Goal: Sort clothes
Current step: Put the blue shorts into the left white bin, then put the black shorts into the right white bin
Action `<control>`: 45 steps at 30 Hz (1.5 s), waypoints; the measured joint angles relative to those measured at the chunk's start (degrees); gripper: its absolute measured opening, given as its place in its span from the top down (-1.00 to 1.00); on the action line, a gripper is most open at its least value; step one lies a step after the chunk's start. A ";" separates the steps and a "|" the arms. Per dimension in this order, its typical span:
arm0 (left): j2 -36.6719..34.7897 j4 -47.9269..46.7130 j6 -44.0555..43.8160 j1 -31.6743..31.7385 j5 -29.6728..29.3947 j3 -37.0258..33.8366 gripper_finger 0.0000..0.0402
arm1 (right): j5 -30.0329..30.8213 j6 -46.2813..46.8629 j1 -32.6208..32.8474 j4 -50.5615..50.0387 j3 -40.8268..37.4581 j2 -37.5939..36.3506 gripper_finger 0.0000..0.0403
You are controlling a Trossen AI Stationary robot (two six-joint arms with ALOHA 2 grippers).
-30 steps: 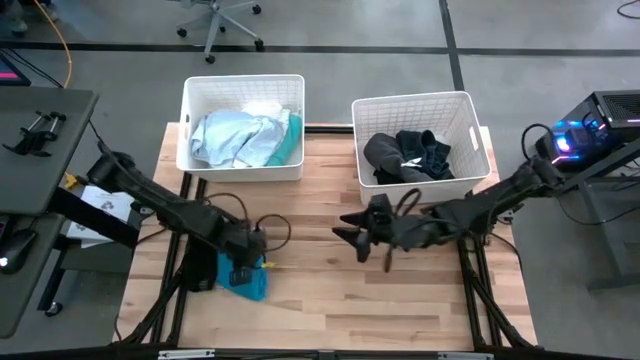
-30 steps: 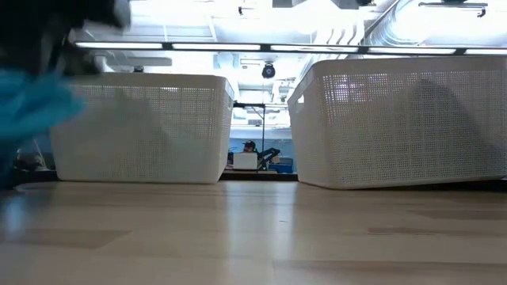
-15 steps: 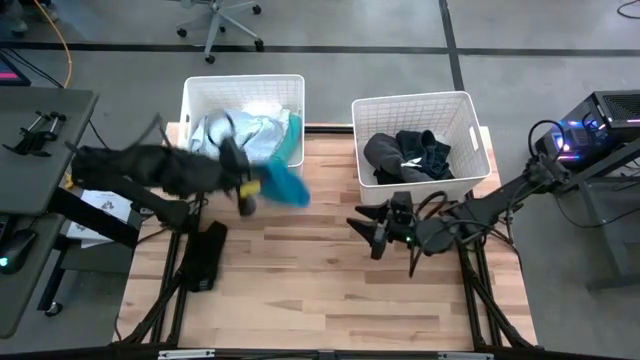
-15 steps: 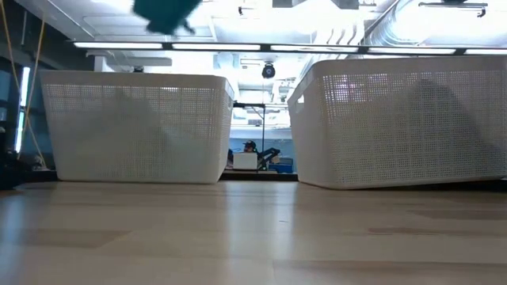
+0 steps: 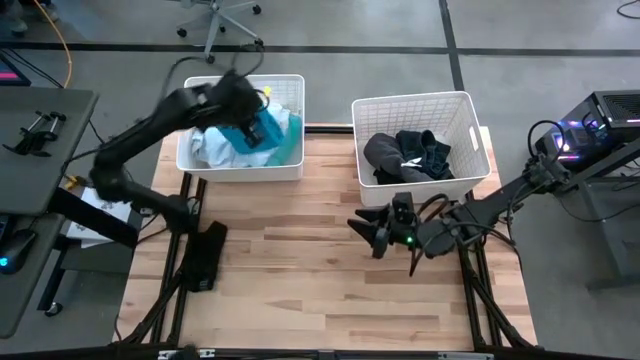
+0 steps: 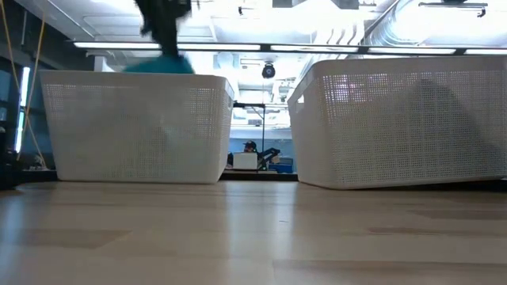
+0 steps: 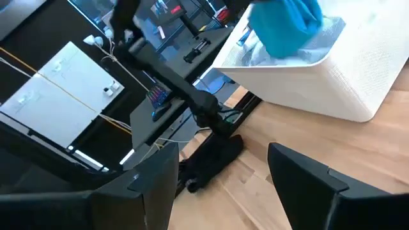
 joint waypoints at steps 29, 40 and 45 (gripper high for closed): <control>14.15 -10.42 -8.20 9.64 14.25 9.00 0.10 | 9.20 0.18 2.40 3.31 0.00 7.15 -0.12; -11.60 -18.44 -51.31 -29.48 11.93 -4.42 0.19 | 1.65 -19.29 1.03 0.66 0.00 2.39 -0.12; -15.57 -17.93 -81.63 -51.78 7.47 -14.56 0.26 | -3.82 -21.87 1.03 -5.67 0.00 -1.63 -0.12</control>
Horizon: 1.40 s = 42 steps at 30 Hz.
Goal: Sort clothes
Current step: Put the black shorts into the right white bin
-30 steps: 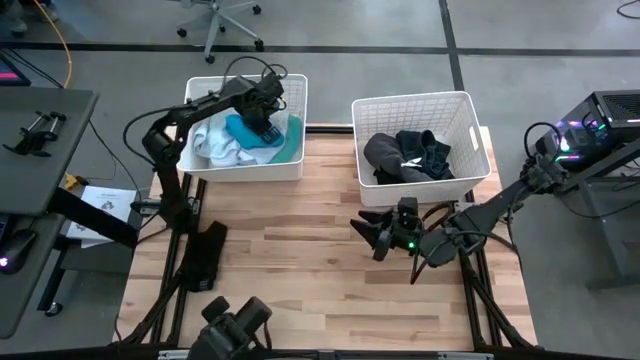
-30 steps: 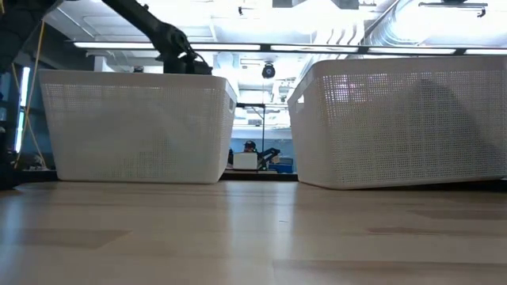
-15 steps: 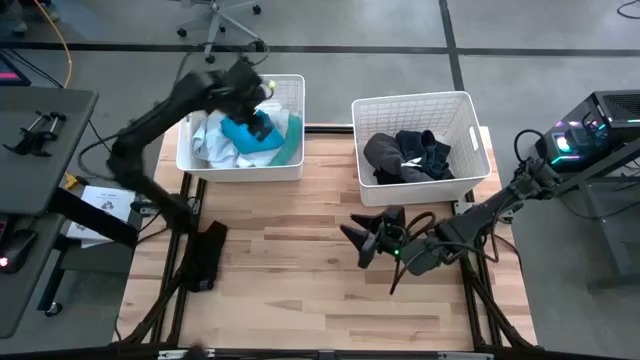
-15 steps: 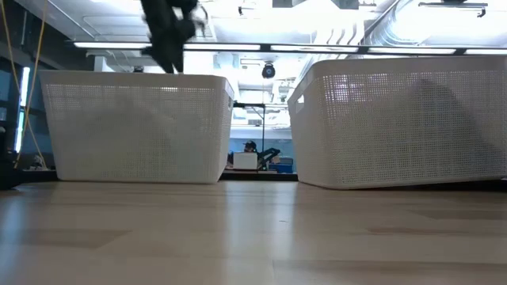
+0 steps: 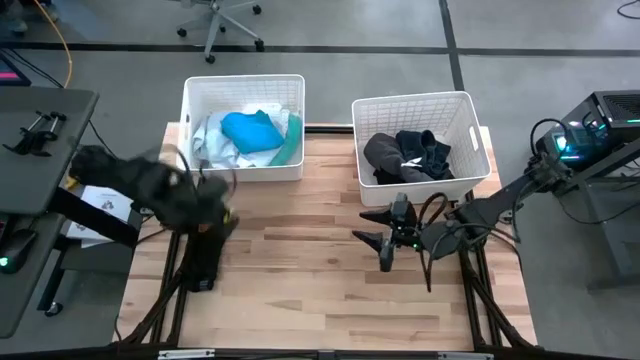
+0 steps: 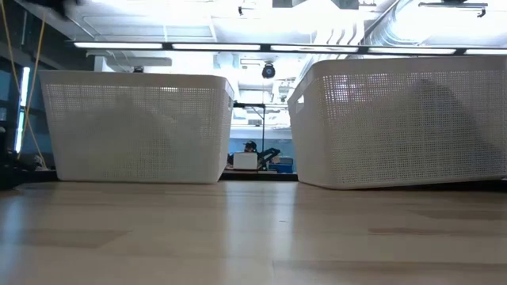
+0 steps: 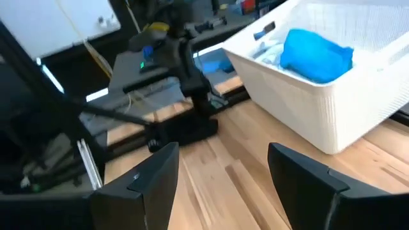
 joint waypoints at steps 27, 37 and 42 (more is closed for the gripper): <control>19.48 31.35 -8.73 -15.30 19.28 -40.32 0.74 | -0.85 6.67 -0.48 0.77 0.00 -1.74 -0.12; 11.85 47.62 11.56 -6.92 6.45 -30.35 0.99 | -3.65 14.28 -1.77 -7.72 0.00 -1.68 -0.12; 9.00 65.31 25.67 -3.86 2.84 -24.33 0.99 | -9.53 10.14 -2.01 -7.36 0.00 0.49 -0.12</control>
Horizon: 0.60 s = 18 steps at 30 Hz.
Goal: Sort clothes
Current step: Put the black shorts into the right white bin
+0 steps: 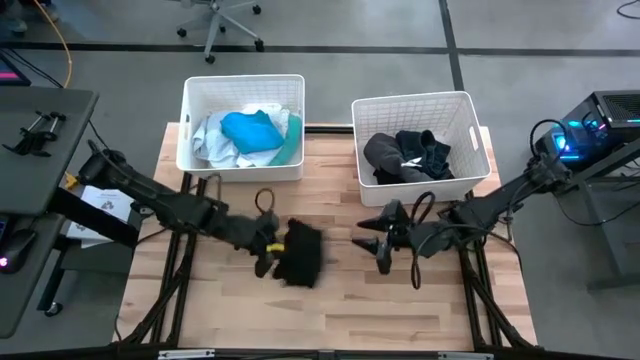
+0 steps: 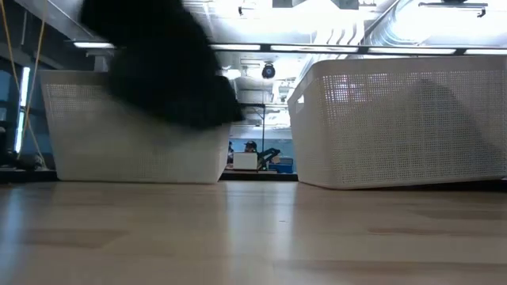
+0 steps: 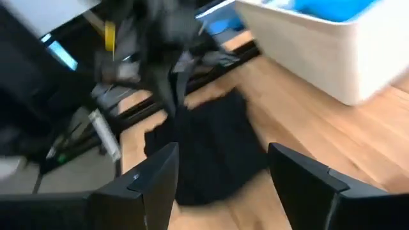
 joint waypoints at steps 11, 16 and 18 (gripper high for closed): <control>1.70 14.42 16.23 7.14 1.74 12.61 1.00 | -2.42 -21.08 -5.62 25.47 -0.02 7.23 -0.12; 2.93 18.85 17.97 9.68 6.59 14.15 1.00 | -7.82 -25.68 -9.92 31.20 0.00 10.01 -0.12; 3.37 19.83 17.65 10.30 7.62 14.15 1.00 | -10.42 -25.98 -11.00 31.14 0.00 10.68 -0.12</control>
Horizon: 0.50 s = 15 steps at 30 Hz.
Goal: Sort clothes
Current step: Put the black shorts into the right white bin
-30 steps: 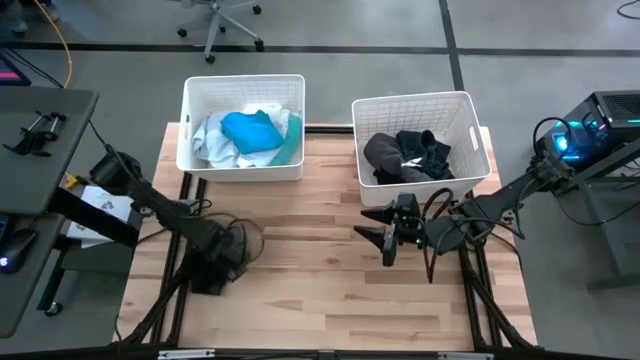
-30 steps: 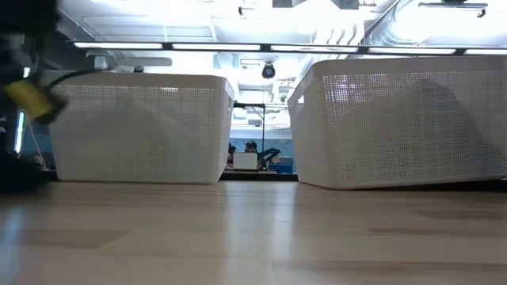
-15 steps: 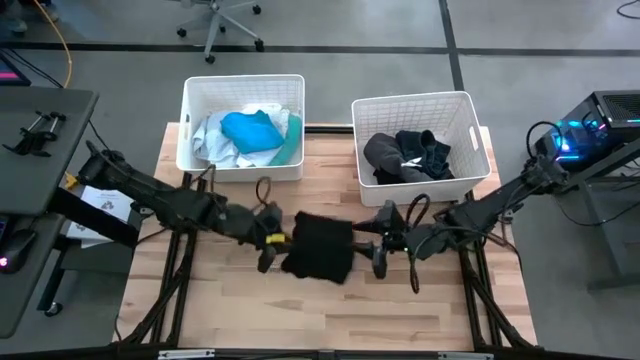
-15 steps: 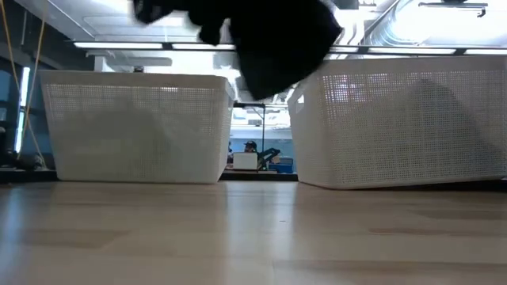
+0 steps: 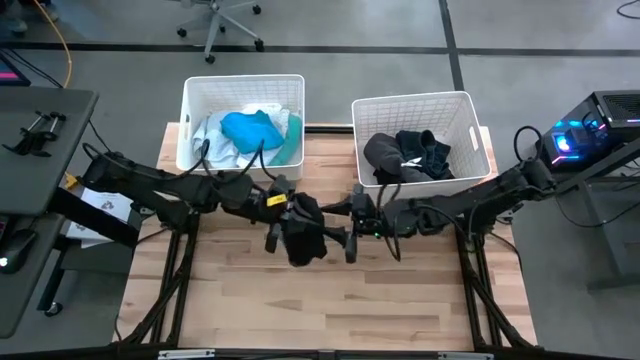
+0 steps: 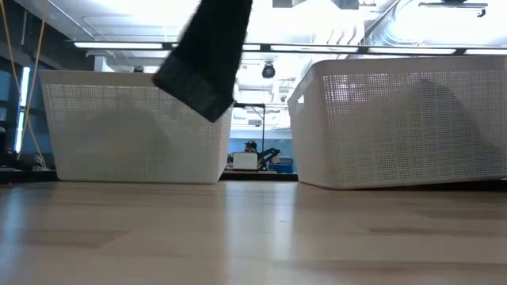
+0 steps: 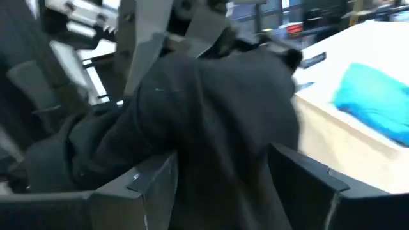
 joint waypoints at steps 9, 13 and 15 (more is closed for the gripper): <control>-0.02 2.49 -0.06 2.48 1.47 0.07 1.00 | -19.47 2.28 -3.21 7.05 0.00 3.79 0.00; -0.07 2.76 -0.06 3.16 1.47 0.07 1.00 | -20.96 2.52 -4.02 13.47 0.00 5.86 0.17; -0.07 3.66 -0.06 3.19 1.21 0.09 1.00 | -20.80 2.57 -4.29 16.35 0.00 6.38 0.34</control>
